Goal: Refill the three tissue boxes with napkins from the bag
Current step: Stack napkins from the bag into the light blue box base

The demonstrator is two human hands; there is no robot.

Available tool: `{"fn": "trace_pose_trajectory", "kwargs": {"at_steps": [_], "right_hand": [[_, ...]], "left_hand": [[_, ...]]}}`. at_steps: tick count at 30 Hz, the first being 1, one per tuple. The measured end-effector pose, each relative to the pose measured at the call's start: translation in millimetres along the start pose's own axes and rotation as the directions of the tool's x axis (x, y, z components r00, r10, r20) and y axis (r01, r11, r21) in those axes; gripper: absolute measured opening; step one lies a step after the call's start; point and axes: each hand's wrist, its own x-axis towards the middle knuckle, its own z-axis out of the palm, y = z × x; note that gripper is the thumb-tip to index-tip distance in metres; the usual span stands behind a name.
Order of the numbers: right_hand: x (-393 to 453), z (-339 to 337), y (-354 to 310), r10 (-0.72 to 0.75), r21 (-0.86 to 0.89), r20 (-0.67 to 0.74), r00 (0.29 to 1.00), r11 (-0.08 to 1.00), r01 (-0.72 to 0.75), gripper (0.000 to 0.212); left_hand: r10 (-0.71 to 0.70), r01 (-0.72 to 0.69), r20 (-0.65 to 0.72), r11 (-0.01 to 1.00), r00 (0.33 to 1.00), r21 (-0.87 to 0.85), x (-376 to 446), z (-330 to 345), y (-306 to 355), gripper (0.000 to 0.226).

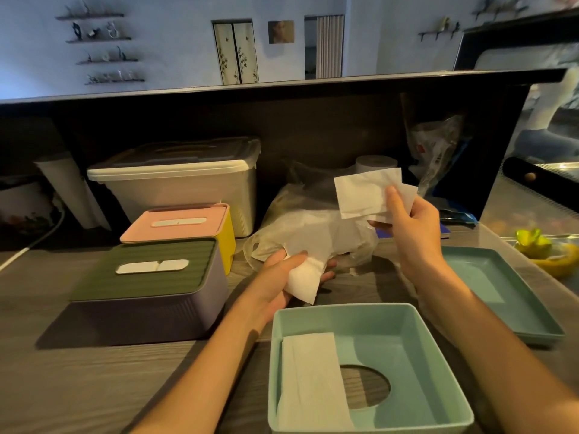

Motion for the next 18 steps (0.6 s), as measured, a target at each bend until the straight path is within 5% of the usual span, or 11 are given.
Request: {"fn": "trace_pose_trajectory", "kwargs": {"at_steps": [5, 8, 12, 18], "right_hand": [[-9.9, 5.0, -12.2, 0.061, 0.066, 0.338, 0.939, 0.994, -0.089, 0.023], [-17.8, 10.0, -8.0, 0.027, -0.122, 0.489, 0.872, 0.992, 0.038, 0.023], [-21.8, 11.8, 2.5, -0.091, -0.324, 0.503, 0.86, 0.902, 0.285, 0.02], [-12.5, 5.3, 10.4, -0.097, -0.416, 0.502, 0.86, 0.844, 0.338, 0.013]], "left_hand": [[-0.048, 0.043, -0.052, 0.996, 0.997, -0.079, 2.4, 4.9, 0.0, 0.035], [-0.154, 0.143, -0.056, 0.976, 0.986, -0.164, 3.8, 7.9, 1.9, 0.057], [-0.103, 0.106, 0.066, 0.993, 0.993, -0.052, -4.1, 5.8, 3.9, 0.066], [-0.055, 0.039, 0.125, 0.991, 0.991, 0.124, -6.4, -1.2, -3.7, 0.049]]}}
